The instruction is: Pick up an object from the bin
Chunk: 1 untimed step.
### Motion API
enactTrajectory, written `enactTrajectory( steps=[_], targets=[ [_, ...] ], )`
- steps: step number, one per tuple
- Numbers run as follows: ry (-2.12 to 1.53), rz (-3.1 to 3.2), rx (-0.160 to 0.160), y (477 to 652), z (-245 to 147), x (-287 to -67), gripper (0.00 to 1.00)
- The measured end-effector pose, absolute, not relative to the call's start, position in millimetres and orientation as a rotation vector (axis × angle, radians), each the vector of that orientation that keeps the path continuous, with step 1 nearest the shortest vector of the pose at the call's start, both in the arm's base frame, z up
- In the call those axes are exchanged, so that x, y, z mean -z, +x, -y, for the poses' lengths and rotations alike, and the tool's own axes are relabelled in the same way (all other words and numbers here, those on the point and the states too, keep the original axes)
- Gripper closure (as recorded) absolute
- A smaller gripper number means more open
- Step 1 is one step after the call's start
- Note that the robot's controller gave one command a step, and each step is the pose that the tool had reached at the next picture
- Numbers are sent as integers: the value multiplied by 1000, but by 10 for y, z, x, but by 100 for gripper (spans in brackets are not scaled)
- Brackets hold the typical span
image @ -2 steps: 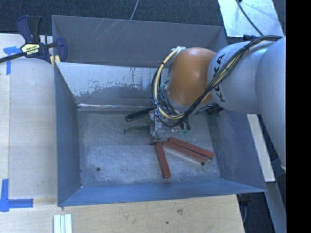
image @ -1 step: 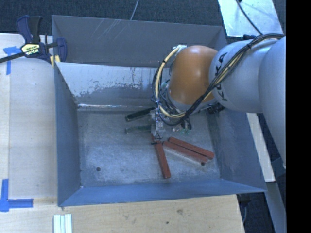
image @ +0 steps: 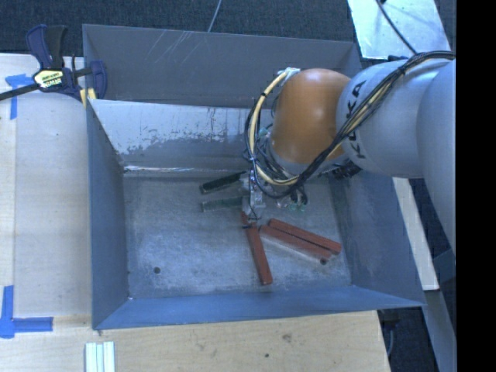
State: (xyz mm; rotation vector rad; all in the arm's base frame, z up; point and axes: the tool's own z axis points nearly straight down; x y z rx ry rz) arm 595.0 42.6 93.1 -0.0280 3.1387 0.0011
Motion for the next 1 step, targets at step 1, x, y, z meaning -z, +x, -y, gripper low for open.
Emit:
enactTrajectory(
  steps=[1],
  targets=[
    [-27,-3139,-1,5949,-425,-1033,100]
  ],
)
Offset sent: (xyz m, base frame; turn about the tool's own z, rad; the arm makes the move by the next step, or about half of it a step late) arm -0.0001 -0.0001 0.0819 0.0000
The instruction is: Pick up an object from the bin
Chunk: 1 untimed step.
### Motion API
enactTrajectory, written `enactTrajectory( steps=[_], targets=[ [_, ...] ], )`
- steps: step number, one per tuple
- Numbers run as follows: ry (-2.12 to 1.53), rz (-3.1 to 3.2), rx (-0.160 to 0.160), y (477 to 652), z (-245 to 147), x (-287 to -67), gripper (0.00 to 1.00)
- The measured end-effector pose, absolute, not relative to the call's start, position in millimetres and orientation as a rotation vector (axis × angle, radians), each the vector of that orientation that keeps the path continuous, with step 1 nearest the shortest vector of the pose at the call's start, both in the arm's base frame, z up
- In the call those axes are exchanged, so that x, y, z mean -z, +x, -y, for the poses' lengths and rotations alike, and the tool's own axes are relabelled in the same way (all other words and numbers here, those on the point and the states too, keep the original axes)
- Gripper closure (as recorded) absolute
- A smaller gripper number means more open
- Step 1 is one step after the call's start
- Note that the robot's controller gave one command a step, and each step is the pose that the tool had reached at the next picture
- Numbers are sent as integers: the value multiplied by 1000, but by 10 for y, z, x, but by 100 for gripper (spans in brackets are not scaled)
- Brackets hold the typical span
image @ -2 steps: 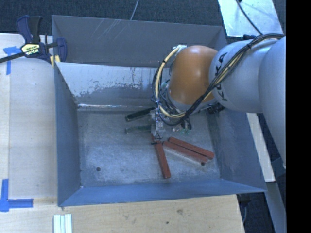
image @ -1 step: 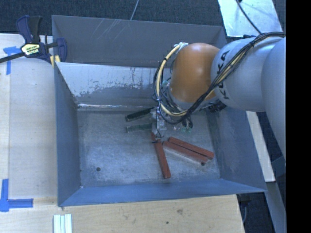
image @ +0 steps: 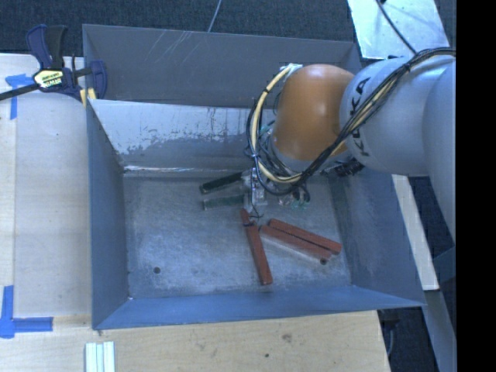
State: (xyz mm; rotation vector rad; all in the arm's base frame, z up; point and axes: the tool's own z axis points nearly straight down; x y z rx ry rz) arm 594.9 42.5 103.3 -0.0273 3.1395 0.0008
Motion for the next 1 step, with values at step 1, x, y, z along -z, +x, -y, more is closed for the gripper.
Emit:
enactTrajectory(
  steps=[1],
  targets=[
    [-27,-3144,0,5939,-424,-1179,100]
  ],
)
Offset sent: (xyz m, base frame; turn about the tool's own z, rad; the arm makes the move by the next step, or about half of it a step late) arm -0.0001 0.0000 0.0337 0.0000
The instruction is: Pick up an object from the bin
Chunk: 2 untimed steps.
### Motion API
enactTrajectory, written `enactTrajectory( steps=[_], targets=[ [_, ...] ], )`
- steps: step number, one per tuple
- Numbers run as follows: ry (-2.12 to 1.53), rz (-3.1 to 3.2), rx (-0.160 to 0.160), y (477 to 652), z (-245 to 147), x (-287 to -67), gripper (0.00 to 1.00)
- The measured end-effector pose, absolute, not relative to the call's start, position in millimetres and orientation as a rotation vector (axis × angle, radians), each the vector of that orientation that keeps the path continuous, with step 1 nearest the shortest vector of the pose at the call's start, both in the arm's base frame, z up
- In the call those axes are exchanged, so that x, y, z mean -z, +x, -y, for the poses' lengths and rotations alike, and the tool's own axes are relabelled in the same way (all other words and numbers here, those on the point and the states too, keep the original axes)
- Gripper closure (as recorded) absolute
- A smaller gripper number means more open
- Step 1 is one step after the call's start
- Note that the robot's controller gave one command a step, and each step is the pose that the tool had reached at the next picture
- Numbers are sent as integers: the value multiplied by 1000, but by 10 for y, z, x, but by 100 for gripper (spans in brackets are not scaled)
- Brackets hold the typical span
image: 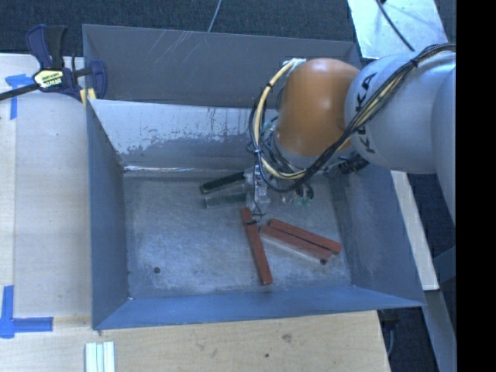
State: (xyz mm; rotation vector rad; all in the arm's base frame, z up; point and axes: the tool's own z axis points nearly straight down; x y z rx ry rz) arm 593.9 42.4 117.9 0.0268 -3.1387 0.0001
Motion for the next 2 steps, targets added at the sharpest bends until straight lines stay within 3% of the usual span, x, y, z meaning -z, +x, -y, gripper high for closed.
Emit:
enactTrajectory(
  steps=[2],
  targets=[
    [27,3149,0,5961,-424,-1528,100]
  ],
)
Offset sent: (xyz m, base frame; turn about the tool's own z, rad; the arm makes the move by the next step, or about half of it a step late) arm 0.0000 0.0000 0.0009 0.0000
